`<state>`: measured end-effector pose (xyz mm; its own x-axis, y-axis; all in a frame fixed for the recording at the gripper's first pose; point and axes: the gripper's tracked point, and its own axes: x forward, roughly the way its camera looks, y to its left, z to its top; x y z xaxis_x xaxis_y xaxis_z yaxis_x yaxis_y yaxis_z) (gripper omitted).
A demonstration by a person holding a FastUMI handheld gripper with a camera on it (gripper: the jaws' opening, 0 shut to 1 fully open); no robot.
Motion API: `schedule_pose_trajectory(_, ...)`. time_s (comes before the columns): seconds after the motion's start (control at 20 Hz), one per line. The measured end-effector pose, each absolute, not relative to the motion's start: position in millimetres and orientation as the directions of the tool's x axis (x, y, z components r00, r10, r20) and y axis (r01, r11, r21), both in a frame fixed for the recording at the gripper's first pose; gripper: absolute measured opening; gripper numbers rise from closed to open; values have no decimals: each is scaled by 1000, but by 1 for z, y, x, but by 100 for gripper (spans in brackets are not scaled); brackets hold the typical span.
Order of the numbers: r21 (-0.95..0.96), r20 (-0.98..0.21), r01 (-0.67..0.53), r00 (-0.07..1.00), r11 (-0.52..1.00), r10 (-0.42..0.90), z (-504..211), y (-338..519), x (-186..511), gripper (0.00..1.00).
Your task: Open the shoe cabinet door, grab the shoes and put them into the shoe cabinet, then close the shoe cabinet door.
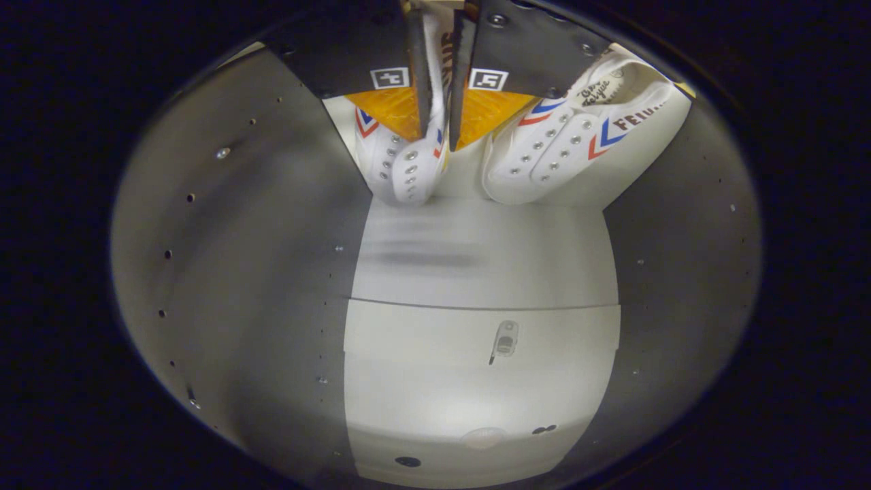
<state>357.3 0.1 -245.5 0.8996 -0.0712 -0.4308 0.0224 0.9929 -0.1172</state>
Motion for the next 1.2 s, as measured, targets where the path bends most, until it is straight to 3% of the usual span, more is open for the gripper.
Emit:
schedule_pose_trajectory(0.25,-117,-426,2,903,993,-52,-247,9,358,45)
schedule_pose_trajectory(0.6,1,-458,31,888,1000,-27,-256,12,362,59)
schedule_pose_trajectory(0.75,-6,-421,46,906,999,-45,-247,9,366,66)
schedule_pose_trajectory(1.0,1,-418,74,906,997,-66,-243,0,365,72)
schedule_pose_trajectory(1.2,9,-362,88,929,996,-79,-215,0,353,72)
